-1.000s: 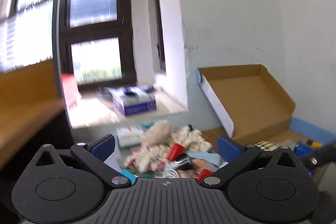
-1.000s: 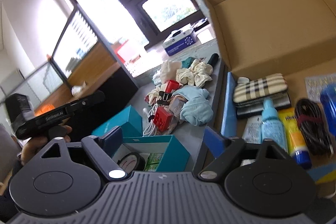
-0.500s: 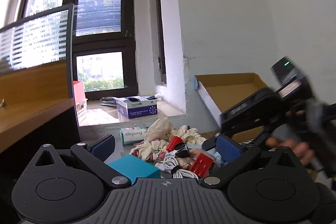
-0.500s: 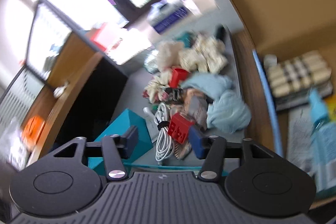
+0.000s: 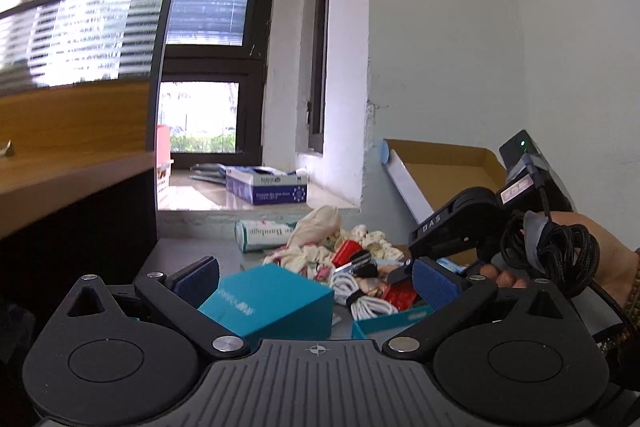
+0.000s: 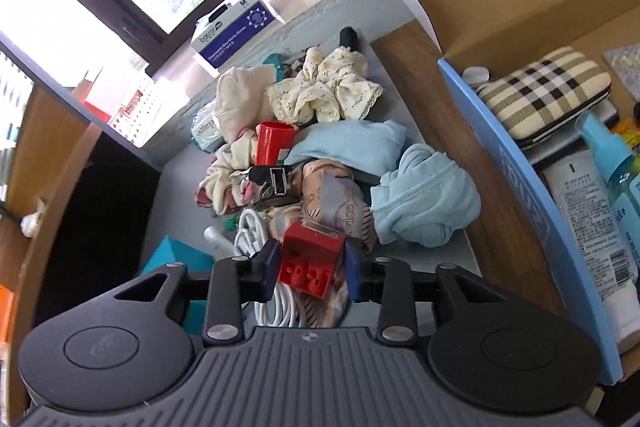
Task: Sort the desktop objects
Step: 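Lift the red plug adapter and carry it into the open teal box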
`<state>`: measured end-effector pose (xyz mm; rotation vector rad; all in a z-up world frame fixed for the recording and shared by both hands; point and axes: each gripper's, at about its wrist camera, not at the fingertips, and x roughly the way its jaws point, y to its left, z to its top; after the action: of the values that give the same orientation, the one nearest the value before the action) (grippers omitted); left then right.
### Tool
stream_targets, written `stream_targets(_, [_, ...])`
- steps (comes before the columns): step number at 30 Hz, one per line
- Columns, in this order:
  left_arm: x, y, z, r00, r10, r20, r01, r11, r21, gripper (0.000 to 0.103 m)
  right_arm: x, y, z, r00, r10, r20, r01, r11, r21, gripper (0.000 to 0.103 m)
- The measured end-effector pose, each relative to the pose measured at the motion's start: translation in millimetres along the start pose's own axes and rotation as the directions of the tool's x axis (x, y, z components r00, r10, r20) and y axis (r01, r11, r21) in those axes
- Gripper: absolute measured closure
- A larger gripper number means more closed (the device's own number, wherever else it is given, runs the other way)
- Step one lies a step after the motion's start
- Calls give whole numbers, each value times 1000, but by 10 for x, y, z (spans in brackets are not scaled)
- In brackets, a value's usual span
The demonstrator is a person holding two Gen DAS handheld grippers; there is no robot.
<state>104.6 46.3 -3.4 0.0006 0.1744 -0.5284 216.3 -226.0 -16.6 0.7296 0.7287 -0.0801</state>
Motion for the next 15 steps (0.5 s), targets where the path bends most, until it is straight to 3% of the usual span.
stream_targets(5, [-31,83,-49,1000,11,1,-11,1000,-13,0,-105,44,-38,999,-3,33,4,1000,-24,65])
stream_targets(10, [-77,142,-63,1000,15,4,-14,999,-51,0,-413,91,-31,995,84,57,-82,996,-39,65])
stream_targets(15, [-128,146,-107,1000,23,-7,-23,997,-68,0,-617,288,-188,980,180,-78,-191,970,-149,65])
